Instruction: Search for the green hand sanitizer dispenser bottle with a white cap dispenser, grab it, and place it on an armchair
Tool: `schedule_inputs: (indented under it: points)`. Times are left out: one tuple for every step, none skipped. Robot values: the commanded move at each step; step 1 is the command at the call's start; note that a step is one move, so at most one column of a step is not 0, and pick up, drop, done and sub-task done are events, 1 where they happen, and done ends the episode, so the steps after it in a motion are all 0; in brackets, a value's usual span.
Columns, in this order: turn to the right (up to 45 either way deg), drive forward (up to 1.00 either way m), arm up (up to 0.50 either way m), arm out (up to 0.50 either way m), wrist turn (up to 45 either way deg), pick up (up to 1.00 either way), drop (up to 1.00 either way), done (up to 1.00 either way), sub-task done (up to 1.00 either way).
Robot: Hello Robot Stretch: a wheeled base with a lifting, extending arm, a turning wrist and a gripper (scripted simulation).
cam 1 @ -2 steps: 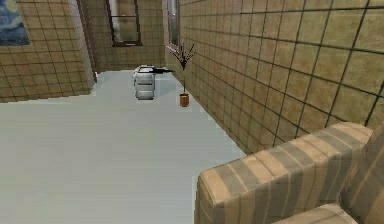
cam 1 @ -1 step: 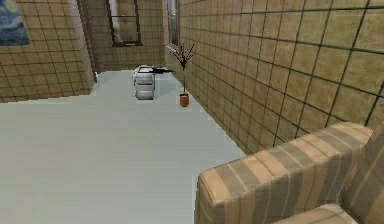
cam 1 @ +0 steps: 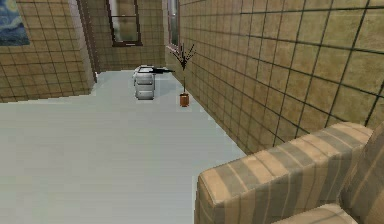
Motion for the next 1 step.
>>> schedule_inputs:
  points:
    - [0.0,0.0,-0.32,0.0,0.0,0.0,0.0,0.0,0.0]
